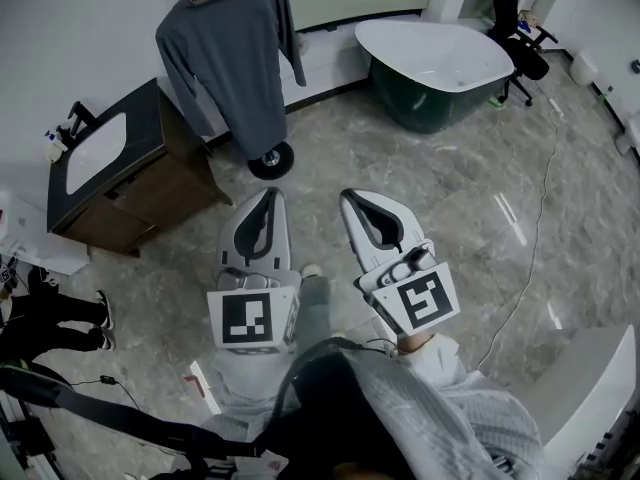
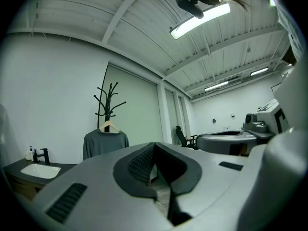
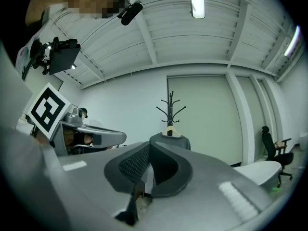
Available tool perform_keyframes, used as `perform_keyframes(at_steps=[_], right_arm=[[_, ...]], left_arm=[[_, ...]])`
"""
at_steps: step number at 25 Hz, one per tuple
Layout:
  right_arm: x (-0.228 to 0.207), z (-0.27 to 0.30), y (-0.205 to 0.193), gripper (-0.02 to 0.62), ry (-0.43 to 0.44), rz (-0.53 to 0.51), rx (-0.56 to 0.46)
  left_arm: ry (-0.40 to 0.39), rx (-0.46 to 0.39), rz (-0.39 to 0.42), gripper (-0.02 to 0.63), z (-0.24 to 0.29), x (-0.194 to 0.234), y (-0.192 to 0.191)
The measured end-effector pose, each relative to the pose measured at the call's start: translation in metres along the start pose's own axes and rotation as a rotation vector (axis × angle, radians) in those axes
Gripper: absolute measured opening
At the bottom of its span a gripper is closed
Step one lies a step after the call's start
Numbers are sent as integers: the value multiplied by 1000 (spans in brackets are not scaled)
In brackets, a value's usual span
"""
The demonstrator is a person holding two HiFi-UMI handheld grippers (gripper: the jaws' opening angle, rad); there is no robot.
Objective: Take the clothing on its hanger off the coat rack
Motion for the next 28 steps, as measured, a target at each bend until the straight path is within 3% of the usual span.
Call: perform_keyframes(at_steps=[12,18,24,28], right_arm=[[-93,193,-24,2,13,-23,-66],[-130,257,-52,2,18,-8,-29],[-191,327,-82,3,43,-5,-28],[-241,388,-92,3,118,-27,-71]], left_arm=[[-17,-35,45,5,179,110,14],[8,-24,30,5,250,147,6],[57,-10,37,5,330,174,-6],[139,-25,57,5,390,194,-7]])
Point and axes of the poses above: the fingertips, and each gripper's own axes: z forward along the fingers, x to its left, y out of its top, the point moved 10 cm from there along -z, backward along the fingers, and after that the axes turned 7 degrees about -z, right-handed, at the moved point
